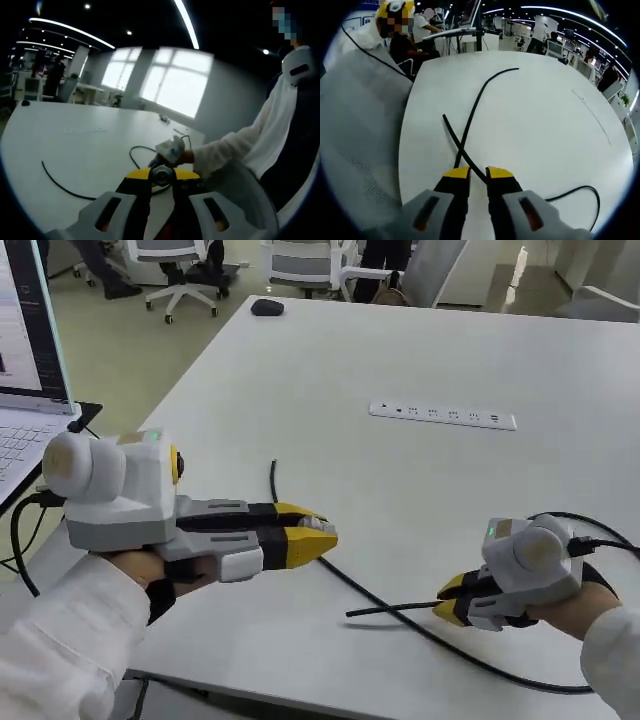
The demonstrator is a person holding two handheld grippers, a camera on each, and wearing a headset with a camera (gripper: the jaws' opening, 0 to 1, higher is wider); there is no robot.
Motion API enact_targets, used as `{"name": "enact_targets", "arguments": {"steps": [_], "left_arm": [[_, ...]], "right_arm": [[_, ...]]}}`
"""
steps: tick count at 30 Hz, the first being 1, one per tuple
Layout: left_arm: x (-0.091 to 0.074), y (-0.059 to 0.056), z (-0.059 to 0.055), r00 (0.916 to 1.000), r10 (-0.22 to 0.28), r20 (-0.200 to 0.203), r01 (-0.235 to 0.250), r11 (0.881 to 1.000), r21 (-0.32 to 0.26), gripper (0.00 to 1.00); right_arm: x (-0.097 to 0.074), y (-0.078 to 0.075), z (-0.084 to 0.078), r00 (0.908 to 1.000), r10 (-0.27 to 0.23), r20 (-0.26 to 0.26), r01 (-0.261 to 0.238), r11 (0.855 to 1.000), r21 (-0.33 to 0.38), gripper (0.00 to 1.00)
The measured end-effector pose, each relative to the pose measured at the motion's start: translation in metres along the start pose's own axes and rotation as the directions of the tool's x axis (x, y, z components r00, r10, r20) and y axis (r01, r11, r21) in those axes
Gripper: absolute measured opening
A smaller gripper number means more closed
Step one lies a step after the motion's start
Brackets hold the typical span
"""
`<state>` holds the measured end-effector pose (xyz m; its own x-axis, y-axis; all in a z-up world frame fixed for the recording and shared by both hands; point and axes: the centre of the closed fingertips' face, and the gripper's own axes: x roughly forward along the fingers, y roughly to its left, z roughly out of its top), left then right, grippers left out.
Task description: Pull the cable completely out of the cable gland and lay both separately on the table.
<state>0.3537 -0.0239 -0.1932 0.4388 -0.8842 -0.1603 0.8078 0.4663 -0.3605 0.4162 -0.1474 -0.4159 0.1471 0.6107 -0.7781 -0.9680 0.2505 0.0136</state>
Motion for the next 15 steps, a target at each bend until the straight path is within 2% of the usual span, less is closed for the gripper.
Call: {"name": "enact_targets", "arguments": {"steps": [1, 2, 3, 4, 12, 15], "left_arm": [[0.0, 0.001, 0.0, 1.0, 0.002, -0.001, -0.002, 1.0, -0.002, 0.17], [0.0, 0.001, -0.001, 1.0, 0.004, -0.002, -0.004, 1.0, -0.004, 0.17], [0.0, 0.002, -0.002, 1.0, 0.006, -0.003, -0.006, 1.0, -0.009, 0.17], [0.0, 0.003, -0.002, 1.0, 0.006, -0.004, -0.007, 1.0, -0.012, 0.17], [0.005, 0.005, -0.008, 0.9996, 0.002, -0.029, -0.003, 1.0, -0.026, 0.17], [0.009, 0.009, -0.01, 0.9987, 0.007, -0.05, -0.009, 0.999, -0.031, 0.17]], "right_arm": [[0.001, 0.002, -0.004, 0.9999, 0.003, -0.017, -0.003, 1.0, 0.014, 0.06], [0.0, -0.001, -0.004, 0.9999, -0.01, -0.006, 0.01, 1.0, 0.015, 0.03], [-0.001, -0.004, 0.001, 0.9993, -0.023, 0.029, 0.023, 0.999, 0.028, 0.02], [-0.003, -0.005, 0.001, 0.9991, -0.025, 0.035, 0.022, 0.995, 0.095, 0.0], [-0.013, -0.009, -0.003, 0.9979, -0.03, 0.058, 0.023, 0.992, 0.12, 0.04], [-0.021, -0.009, -0.001, 0.9947, -0.043, 0.093, 0.03, 0.989, 0.143, 0.05]]}}
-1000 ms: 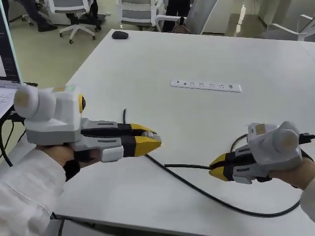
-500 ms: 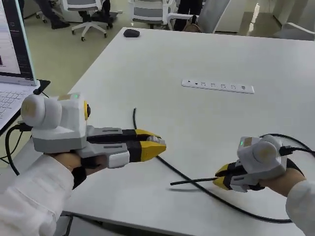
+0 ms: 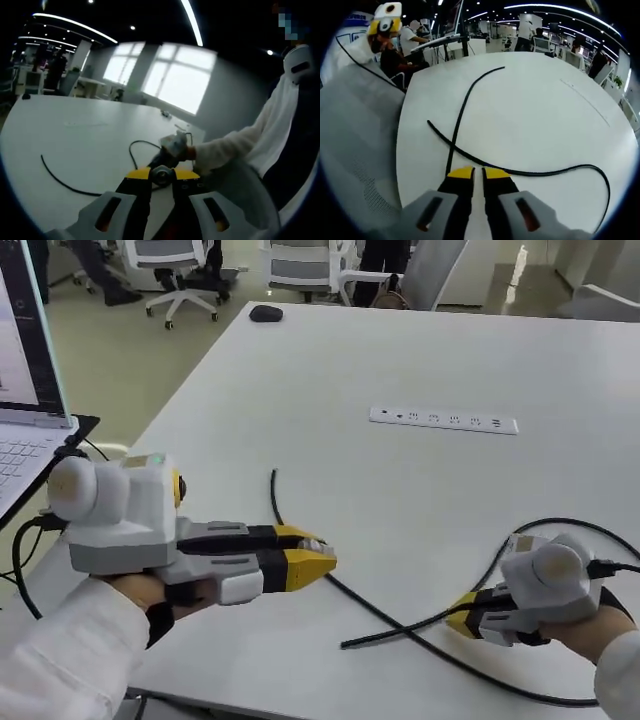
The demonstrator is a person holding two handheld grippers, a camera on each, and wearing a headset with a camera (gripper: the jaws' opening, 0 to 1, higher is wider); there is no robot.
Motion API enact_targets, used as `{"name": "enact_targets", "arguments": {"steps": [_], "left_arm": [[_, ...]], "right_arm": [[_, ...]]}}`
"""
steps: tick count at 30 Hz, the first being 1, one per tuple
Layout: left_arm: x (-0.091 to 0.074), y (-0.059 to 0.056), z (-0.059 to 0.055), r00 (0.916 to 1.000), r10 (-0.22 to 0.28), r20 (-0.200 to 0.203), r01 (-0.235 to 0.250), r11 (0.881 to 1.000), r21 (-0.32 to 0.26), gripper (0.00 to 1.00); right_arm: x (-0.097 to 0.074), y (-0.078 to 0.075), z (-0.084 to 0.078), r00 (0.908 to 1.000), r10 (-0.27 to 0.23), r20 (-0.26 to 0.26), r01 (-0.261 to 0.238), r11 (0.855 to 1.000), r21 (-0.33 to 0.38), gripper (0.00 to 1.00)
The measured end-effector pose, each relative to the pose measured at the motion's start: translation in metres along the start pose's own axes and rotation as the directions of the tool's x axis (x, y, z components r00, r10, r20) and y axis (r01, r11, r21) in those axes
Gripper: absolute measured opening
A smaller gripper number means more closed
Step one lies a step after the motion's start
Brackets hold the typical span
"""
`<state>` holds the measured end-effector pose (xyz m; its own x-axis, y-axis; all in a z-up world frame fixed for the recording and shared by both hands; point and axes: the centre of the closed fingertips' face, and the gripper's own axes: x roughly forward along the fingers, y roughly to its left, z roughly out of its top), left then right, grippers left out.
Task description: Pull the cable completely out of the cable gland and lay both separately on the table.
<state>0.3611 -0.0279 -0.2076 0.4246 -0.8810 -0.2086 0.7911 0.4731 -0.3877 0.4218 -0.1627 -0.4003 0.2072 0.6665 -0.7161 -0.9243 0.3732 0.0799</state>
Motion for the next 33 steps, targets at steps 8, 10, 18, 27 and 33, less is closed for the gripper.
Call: {"name": "enact_targets", "arguments": {"steps": [8, 10, 18, 27, 33], "left_arm": [[0.022, 0.034, -0.015, 0.9926, 0.063, -0.104, -0.062, 0.998, 0.007, 0.17], [0.03, 0.045, -0.017, 0.9916, 0.074, -0.106, -0.076, 0.997, -0.01, 0.17], [0.064, 0.089, -0.041, 0.9688, 0.157, -0.192, -0.165, 0.986, -0.024, 0.17], [0.107, 0.128, -0.085, 0.929, 0.211, -0.304, -0.209, 0.977, 0.04, 0.17], [0.125, 0.136, -0.104, 0.9163, 0.216, -0.337, -0.204, 0.976, 0.072, 0.17]], "right_arm": [[-0.04, 0.009, 0.023, 0.9932, -0.003, 0.116, 0.0, 1.0, 0.03, 0.18], [-0.055, 0.01, 0.031, 0.9871, -0.027, 0.157, 0.023, 0.999, 0.03, 0.25], [-0.101, 0.032, 0.041, 0.9654, -0.083, 0.247, 0.063, 0.994, 0.085, 0.37], [-0.117, 0.048, 0.037, 0.9399, -0.165, 0.299, 0.114, 0.977, 0.182, 0.37], [-0.127, 0.05, 0.017, 0.9412, -0.206, 0.268, 0.147, 0.963, 0.226, 0.39]]}}
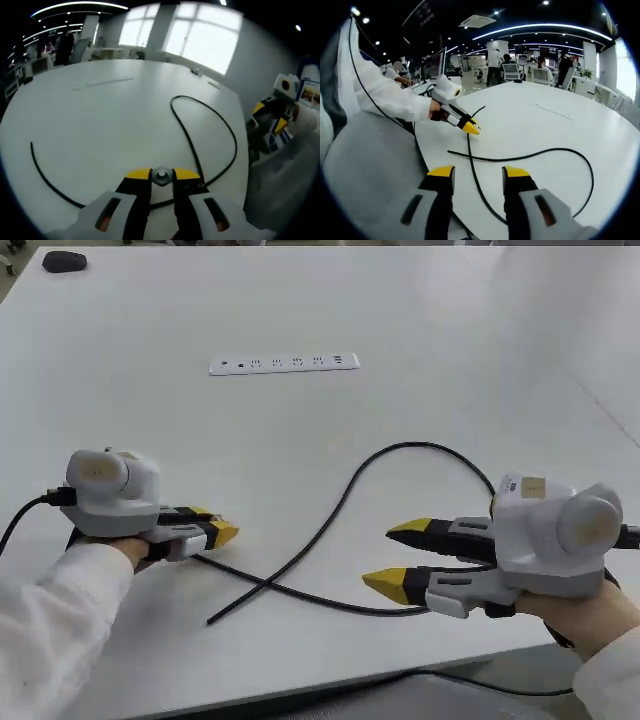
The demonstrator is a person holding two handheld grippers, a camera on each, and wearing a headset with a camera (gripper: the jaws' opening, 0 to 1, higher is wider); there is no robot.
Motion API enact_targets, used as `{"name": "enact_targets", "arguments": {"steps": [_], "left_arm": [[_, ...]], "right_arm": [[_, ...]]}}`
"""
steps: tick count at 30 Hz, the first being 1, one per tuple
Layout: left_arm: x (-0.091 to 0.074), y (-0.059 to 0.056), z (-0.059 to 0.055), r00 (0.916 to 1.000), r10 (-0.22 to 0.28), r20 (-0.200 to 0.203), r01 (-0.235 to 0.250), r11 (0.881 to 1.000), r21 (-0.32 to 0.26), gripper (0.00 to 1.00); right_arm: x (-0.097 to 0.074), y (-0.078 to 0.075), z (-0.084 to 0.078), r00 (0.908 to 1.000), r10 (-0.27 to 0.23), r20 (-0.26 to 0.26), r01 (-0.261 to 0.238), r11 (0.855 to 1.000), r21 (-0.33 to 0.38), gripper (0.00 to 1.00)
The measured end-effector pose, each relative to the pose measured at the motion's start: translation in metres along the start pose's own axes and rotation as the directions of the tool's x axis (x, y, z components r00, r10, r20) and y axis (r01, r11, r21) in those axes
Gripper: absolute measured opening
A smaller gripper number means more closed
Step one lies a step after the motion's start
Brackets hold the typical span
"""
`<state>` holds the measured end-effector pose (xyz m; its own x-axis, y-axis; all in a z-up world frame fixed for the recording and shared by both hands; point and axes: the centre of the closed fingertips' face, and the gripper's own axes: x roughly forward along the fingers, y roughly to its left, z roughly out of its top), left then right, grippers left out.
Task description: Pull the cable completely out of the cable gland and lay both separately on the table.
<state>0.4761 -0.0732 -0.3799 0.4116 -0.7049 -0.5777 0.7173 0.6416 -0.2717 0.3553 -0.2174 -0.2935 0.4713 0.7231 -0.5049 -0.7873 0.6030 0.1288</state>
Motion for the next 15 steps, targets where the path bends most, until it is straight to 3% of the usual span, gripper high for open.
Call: {"name": "enact_targets", "arguments": {"steps": [9, 15], "left_arm": [[0.01, 0.003, -0.016, 0.9996, 0.013, -0.027, -0.013, 1.0, -0.024, 0.17], [0.01, 0.007, -0.018, 0.9995, 0.022, -0.023, -0.023, 0.999, -0.036, 0.17]], "right_arm": [[-0.018, -0.021, -0.018, 0.994, -0.109, 0.013, 0.106, 0.988, 0.113, 0.38], [-0.023, -0.023, -0.018, 0.9901, -0.137, 0.033, 0.131, 0.981, 0.144, 0.38]]}}
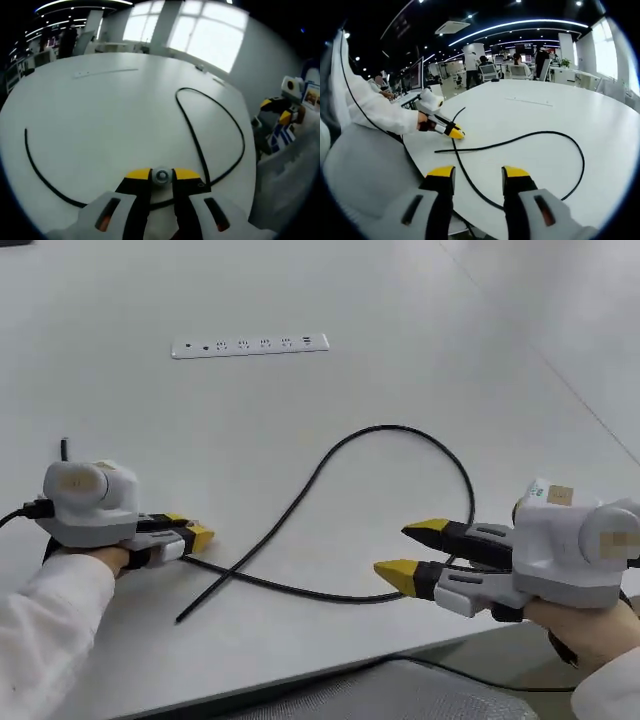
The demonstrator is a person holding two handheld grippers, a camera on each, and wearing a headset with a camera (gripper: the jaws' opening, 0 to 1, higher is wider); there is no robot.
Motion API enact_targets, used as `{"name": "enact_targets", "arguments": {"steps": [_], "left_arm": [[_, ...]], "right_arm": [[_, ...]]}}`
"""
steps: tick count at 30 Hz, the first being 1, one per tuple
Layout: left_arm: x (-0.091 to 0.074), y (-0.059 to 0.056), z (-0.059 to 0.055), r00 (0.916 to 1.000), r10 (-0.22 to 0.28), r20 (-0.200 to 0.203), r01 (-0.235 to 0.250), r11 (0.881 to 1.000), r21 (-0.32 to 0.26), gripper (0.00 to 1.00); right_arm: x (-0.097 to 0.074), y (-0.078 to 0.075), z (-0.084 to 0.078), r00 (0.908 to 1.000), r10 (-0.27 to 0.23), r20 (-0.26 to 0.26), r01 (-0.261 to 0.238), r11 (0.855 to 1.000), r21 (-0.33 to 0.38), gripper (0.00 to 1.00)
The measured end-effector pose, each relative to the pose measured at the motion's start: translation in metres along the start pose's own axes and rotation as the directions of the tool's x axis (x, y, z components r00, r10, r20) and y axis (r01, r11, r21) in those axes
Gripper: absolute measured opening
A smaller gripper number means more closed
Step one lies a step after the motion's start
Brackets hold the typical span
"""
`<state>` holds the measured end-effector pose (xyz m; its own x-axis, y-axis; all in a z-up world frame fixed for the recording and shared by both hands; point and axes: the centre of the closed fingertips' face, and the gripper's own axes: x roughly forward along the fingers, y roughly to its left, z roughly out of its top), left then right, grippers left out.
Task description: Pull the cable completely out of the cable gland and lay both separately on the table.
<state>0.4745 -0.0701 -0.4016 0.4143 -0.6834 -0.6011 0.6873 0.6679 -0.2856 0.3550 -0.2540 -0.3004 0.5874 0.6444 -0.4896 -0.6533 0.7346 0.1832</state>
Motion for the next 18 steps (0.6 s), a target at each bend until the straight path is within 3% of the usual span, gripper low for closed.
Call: {"name": "enact_targets", "arguments": {"steps": [6, 10, 16, 18], "left_arm": [[-0.008, 0.001, 0.0, 0.9999, 0.013, 0.007, -0.013, 1.0, -0.017, 0.18], [-0.022, 0.004, 0.0, 0.9991, 0.042, -0.006, -0.042, 0.999, -0.012, 0.33], [-0.08, -0.002, 0.015, 0.9962, 0.017, 0.086, -0.013, 0.999, -0.047, 0.4], [-0.104, -0.005, 0.018, 0.9942, 0.015, 0.107, -0.013, 1.0, -0.022, 0.44]], "right_arm": [[-0.004, 0.001, 0.001, 0.9999, -0.011, 0.011, 0.011, 1.0, 0.007, 0.39], [-0.005, 0.002, 0.0, 1.0, -0.006, 0.005, 0.006, 1.0, 0.001, 0.41], [-0.007, 0.0, 0.004, 1.0, -0.008, 0.006, 0.007, 1.0, 0.009, 0.49], [-0.007, 0.002, 0.006, 1.0, -0.001, 0.004, 0.001, 1.0, 0.004, 0.51]]}}
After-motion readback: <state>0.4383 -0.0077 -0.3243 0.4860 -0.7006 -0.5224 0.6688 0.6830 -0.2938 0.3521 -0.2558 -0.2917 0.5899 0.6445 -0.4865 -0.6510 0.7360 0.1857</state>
